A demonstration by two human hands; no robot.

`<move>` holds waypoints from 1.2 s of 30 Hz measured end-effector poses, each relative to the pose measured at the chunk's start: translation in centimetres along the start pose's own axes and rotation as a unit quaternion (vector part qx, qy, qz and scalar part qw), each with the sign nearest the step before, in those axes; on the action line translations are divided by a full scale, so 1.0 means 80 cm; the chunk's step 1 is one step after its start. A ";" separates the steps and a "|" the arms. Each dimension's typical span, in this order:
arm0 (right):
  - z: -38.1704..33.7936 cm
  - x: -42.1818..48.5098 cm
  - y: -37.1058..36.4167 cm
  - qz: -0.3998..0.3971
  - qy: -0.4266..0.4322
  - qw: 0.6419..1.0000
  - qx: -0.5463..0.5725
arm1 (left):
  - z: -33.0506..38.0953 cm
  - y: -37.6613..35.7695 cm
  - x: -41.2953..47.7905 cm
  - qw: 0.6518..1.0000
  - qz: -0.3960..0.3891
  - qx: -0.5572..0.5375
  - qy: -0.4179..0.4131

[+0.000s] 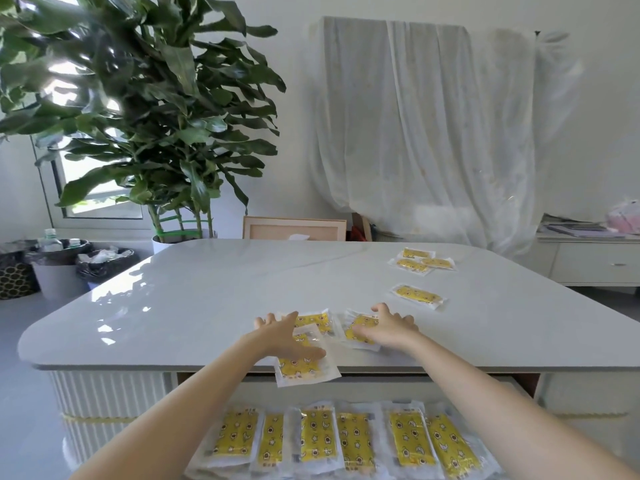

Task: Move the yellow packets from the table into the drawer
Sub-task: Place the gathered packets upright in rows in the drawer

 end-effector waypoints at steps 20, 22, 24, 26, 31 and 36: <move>-0.006 0.011 0.023 0.115 -0.105 0.897 0.414 | -0.037 0.027 0.005 0.961 0.002 -0.275 0.023; -0.016 0.008 0.029 0.145 -0.095 0.880 0.443 | -0.044 0.036 0.000 0.945 0.026 -0.325 0.031; -0.030 0.006 0.033 0.154 -0.079 0.869 0.464 | -0.050 0.047 -0.005 0.926 0.056 -0.372 0.041; -0.046 0.004 0.031 0.133 -0.048 0.866 0.480 | -0.059 0.055 -0.010 0.908 0.080 -0.408 0.055; -0.081 0.010 0.018 0.015 0.074 0.914 0.399 | -0.083 0.065 -0.021 0.885 0.118 -0.438 0.104; -0.100 0.033 0.008 -0.036 0.119 0.961 0.246 | -0.107 0.070 -0.018 0.868 0.154 -0.454 0.128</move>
Point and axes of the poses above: each hand's wrist, its own x-axis towards the middle knuckle, its own y-axis out of the back of the hand, z = x × y, the point moved 1 cm from there along x, towards the middle knuckle, and after that the axes turned 6 degrees about -x, right-handed, at the moved point
